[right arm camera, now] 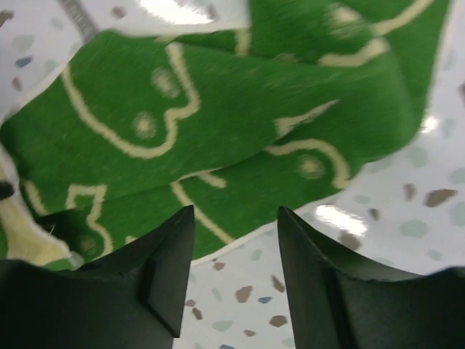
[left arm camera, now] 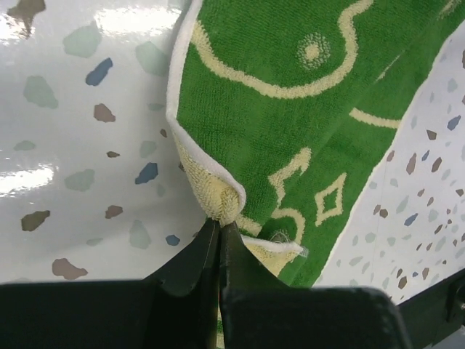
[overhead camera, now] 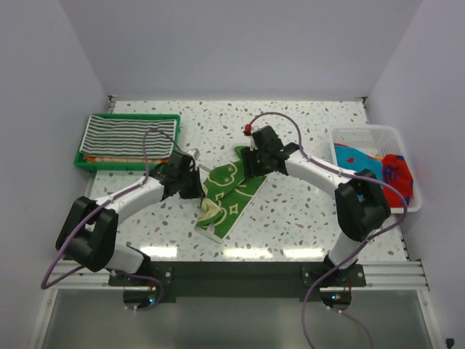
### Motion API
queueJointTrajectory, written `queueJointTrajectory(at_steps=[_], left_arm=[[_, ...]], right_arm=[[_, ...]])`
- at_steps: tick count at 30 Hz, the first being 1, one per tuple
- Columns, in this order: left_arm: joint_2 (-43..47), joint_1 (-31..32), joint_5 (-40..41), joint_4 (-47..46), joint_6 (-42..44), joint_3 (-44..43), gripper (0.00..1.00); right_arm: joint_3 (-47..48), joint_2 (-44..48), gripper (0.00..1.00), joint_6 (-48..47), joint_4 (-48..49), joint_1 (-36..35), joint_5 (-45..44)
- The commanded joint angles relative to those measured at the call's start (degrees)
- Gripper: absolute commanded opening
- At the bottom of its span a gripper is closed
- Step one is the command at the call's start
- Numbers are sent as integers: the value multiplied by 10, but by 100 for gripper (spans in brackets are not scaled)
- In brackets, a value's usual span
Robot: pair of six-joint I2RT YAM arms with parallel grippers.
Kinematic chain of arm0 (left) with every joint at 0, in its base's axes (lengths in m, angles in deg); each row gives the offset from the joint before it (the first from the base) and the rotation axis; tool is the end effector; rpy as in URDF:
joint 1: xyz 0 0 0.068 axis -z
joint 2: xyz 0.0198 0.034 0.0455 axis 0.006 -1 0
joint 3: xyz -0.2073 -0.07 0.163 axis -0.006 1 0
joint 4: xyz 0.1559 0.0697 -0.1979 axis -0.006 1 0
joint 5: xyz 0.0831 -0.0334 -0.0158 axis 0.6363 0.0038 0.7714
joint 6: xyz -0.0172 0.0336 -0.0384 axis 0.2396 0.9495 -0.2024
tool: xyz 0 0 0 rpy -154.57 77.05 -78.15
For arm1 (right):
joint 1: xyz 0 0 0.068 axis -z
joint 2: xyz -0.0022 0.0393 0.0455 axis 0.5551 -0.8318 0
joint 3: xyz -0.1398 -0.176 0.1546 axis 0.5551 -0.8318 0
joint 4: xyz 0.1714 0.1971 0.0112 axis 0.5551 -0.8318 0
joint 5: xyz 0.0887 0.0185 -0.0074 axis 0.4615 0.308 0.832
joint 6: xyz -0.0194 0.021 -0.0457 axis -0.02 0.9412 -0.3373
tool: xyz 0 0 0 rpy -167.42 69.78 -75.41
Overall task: Fold and stack the towels
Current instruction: Flatten out the crumpled towel
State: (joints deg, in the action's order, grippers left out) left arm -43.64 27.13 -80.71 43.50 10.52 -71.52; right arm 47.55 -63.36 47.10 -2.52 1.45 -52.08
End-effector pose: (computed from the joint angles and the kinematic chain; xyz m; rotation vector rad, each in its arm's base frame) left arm 0.2432 -0.1292 0.1835 -0.0792 2.6295 -0.5966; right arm 0.3170 0.2006 0.2298 -0.3893 2.4836 0.3536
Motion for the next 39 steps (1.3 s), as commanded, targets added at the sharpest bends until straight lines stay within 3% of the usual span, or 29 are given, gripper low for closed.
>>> queueJointTrajectory(at_steps=[1,8,11,18,23,27,28,31,32,37,39], left_arm=[[15,-23,-9,-14,24,-7,0],[34,-74,12,10,48,13,0],[32,-78,5,4,49,25,0],[19,-78,-52,-60,4,72,0],[3,-77,-124,-158,-59,122,21],[27,-77,-111,-148,-57,130,40],[54,-78,-103,-141,-55,130,55],[108,-77,-54,-89,-44,122,87],[140,-76,-26,-52,-39,118,91],[215,-41,66,63,-30,80,95],[219,18,90,79,-39,68,88]], right_arm=[[-29,1,50,45,72,-32,48],[-30,-73,47,40,72,-58,44],[-23,-93,45,21,37,-50,-4],[-10,-103,46,-26,-37,66,-76],[35,-79,48,-42,-67,138,-101],[43,-24,55,-42,-71,132,-57],[36,-11,56,-38,-68,126,-45],[3,34,56,-27,-58,77,-21],[-13,41,56,-23,-56,40,-20],[-68,69,53,36,-13,-56,10],[-96,75,49,65,8,-72,29]])
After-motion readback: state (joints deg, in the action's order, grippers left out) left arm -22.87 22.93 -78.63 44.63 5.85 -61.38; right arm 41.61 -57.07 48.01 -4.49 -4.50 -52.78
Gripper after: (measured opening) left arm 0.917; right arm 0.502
